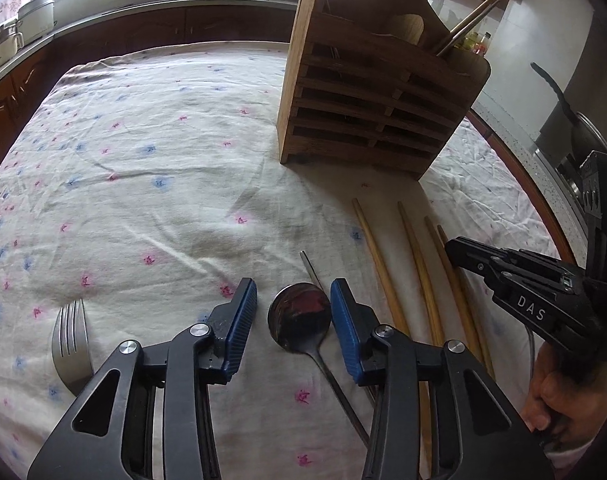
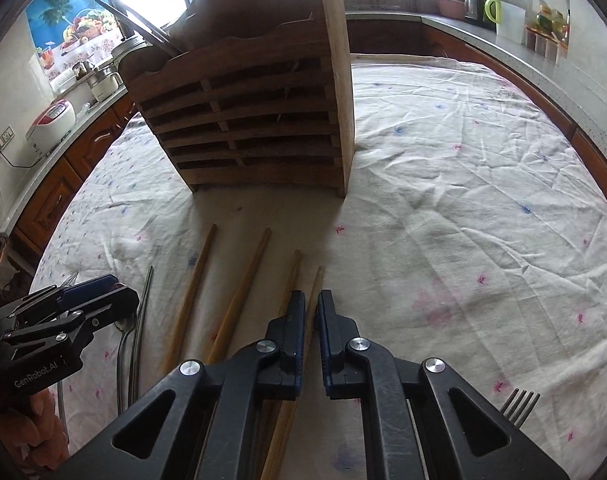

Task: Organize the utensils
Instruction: 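Close the left tool on the steel spoon while the right tool grasps a wooden chopstick, then lift the spoon and chopstick with both tools and lower them into the wooden holder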

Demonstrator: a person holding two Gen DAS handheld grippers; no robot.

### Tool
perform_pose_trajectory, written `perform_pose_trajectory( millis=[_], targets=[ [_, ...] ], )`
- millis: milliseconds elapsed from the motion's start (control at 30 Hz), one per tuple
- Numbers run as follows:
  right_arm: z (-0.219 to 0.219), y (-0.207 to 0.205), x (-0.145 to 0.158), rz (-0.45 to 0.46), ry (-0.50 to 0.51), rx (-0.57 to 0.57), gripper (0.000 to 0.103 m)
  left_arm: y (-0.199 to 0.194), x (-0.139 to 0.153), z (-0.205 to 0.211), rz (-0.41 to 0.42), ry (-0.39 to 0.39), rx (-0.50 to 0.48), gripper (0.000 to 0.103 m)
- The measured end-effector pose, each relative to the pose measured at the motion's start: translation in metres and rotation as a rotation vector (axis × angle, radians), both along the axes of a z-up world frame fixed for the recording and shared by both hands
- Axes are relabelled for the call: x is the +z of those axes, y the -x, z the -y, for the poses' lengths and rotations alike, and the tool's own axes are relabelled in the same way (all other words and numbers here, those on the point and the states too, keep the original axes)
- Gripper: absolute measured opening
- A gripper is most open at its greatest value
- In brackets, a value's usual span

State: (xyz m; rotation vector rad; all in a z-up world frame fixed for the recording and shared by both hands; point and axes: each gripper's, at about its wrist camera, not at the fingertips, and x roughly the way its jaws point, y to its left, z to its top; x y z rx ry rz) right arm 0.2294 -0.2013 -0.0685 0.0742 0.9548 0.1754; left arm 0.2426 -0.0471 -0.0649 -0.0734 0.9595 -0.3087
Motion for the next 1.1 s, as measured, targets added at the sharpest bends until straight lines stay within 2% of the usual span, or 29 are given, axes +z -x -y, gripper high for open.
perform_pose_trajectory(
  millis=[33,233,267,333,467,667,1100],
  targets=[
    [-0.001,0.0,0.0,0.0,0.007,0.003,0.007,0.001,0.0,0.002,0.004,-0.005,-0.01,0.029],
    [-0.002,0.0,0.0,0.008,-0.005,0.002,0.007,0.005,0.0,0.003,0.025,0.003,-0.026,0.026],
    [-0.002,0.0,0.0,0.011,-0.005,0.001,0.007,0.006,0.001,0.001,0.029,0.013,-0.023,0.013],
    [0.0,0.0,0.0,0.013,-0.027,-0.006,0.006,0.006,0.004,-0.002,0.023,0.034,-0.024,0.006],
    [0.01,0.005,0.004,0.022,-0.067,-0.014,0.005,0.011,0.007,-0.005,0.03,0.031,-0.033,0.004],
    [0.018,0.019,0.02,0.053,-0.116,-0.02,0.005,0.027,0.02,-0.016,0.045,0.084,-0.027,0.003],
    [0.025,0.065,0.087,0.204,-0.193,-0.022,0.005,0.075,0.093,-0.046,0.2,0.17,-0.015,0.003]
  ],
)
